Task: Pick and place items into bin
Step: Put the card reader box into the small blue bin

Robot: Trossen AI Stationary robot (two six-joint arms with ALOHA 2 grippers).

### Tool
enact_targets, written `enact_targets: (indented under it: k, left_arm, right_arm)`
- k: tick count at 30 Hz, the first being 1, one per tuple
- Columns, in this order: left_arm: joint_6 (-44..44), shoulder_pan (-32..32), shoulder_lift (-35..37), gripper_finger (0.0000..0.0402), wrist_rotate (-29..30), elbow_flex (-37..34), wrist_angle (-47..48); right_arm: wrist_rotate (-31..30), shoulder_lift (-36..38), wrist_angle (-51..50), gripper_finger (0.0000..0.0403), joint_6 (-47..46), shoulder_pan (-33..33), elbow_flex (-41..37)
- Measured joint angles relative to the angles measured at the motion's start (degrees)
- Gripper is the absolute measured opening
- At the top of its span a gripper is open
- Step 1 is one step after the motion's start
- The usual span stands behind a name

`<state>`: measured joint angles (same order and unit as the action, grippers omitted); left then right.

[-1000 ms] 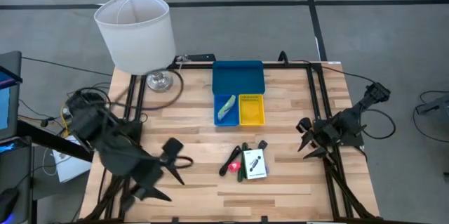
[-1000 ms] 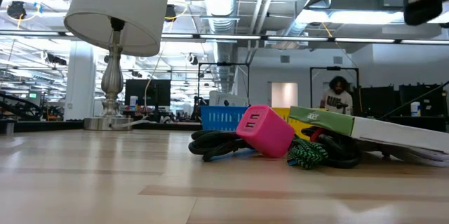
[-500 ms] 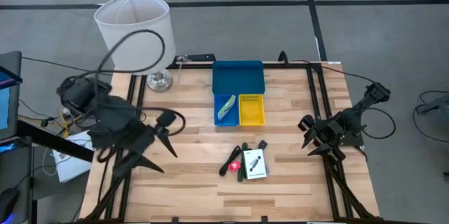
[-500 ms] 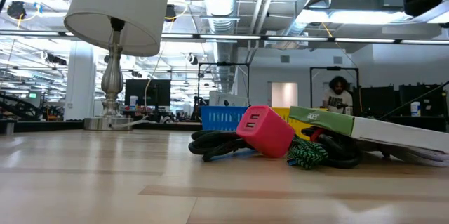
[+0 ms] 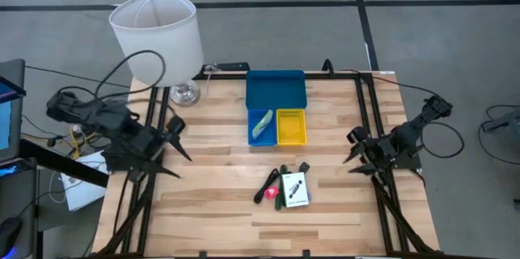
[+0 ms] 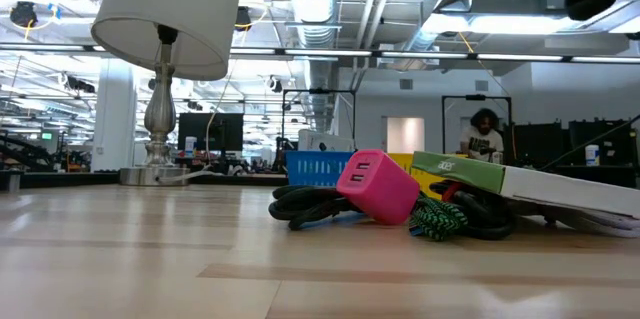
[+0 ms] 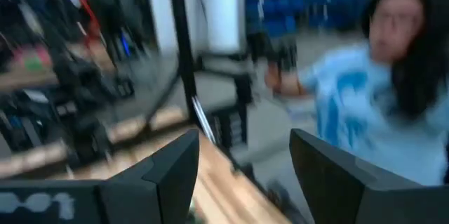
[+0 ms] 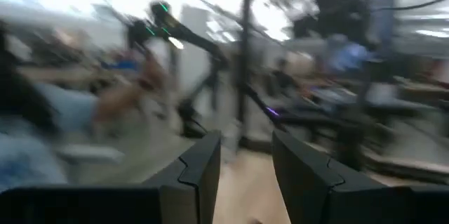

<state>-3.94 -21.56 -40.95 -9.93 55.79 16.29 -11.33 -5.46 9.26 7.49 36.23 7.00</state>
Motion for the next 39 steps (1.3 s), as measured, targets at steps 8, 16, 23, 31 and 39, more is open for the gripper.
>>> enact_targets:
  k: [8,16,23,31,39]
  left_arm:
    - [4.98,2.49,13.48,0.0212,0.22,-21.1,-20.9]
    - [4.0,2.63,13.87,0.0212,1.28,-26.33,-24.58]
    - [3.9,2.6,11.19,0.0212,1.62,-26.33,-24.88]
    - [4.56,2.58,9.77,0.0212,1.6,-26.33,-24.71]
    - [4.59,2.58,9.86,0.0212,1.59,-26.33,-24.75]
  right_arm:
    - [-14.61,-7.95,-11.82,0.0124,9.27,0.0,7.19]
    - [-24.95,-23.69,-18.1,0.0124,7.17,0.57,10.43]
    - [-35.77,-34.95,-19.46,0.0124,-0.41,3.62,15.93]
    - [-35.3,-44.18,-21.78,0.0155,-6.74,8.09,23.19]
    - [-34.91,-53.77,-25.97,0.0229,-14.13,9.55,28.5]
